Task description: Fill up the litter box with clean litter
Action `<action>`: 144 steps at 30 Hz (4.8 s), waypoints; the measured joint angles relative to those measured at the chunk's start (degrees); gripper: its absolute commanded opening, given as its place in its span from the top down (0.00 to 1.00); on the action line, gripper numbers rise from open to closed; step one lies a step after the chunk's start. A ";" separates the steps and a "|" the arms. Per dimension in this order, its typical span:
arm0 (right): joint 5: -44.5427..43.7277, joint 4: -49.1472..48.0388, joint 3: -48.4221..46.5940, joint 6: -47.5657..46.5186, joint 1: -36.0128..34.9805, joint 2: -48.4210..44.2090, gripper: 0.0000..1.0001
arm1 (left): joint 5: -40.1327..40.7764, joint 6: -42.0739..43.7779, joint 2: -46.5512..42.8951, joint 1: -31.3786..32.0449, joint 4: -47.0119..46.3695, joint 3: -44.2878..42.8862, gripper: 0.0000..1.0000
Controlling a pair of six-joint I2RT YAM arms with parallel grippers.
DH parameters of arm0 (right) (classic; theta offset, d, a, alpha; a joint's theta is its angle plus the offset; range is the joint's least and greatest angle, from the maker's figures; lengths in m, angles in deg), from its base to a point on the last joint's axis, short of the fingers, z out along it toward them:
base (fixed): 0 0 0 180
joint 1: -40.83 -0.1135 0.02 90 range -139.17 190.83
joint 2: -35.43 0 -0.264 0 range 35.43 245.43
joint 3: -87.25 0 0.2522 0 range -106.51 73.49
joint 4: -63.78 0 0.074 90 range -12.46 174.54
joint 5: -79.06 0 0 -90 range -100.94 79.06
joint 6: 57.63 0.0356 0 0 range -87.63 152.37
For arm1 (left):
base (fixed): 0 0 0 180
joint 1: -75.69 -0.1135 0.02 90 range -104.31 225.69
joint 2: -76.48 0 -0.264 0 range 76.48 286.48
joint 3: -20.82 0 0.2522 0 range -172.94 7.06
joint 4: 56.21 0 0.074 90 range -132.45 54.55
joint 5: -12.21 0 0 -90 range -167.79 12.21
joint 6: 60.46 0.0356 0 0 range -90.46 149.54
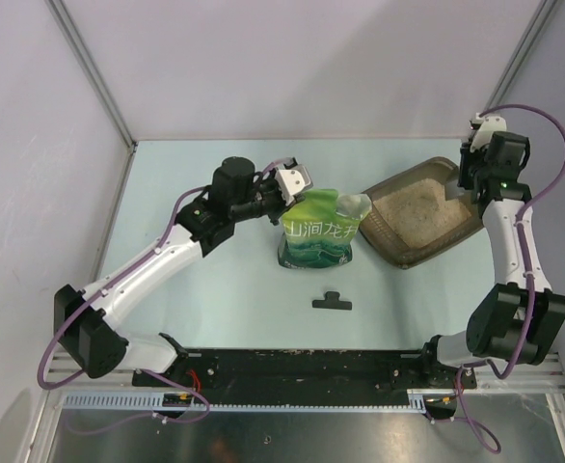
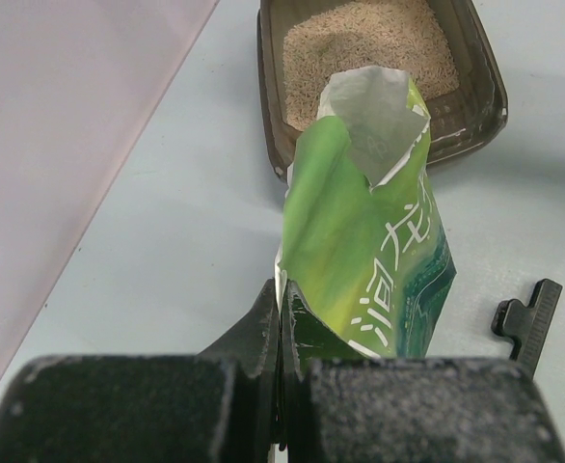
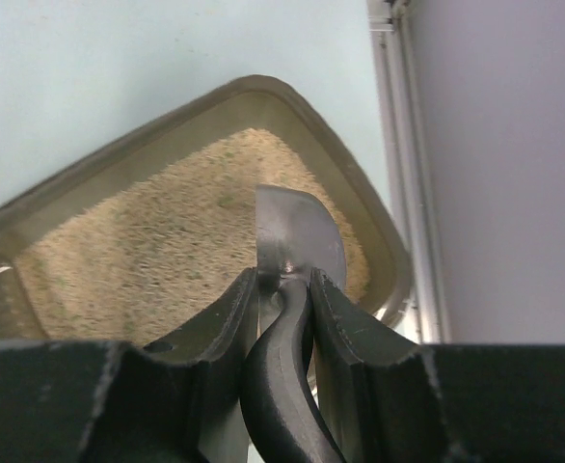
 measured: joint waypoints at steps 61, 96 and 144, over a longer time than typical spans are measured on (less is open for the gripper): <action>40.68 35.15 23.89 10.10 7.72 -10.36 0.92 | -0.68 -1.36 1.66 -0.39 -4.28 0.42 1.00; 19.71 38.23 18.91 20.72 22.32 -8.00 0.24 | -1.55 -1.40 1.60 -1.90 -6.12 1.27 1.00; 18.71 -1.20 -4.85 17.68 -30.47 0.87 0.33 | -5.70 -4.46 -10.51 -6.93 -5.14 10.95 1.00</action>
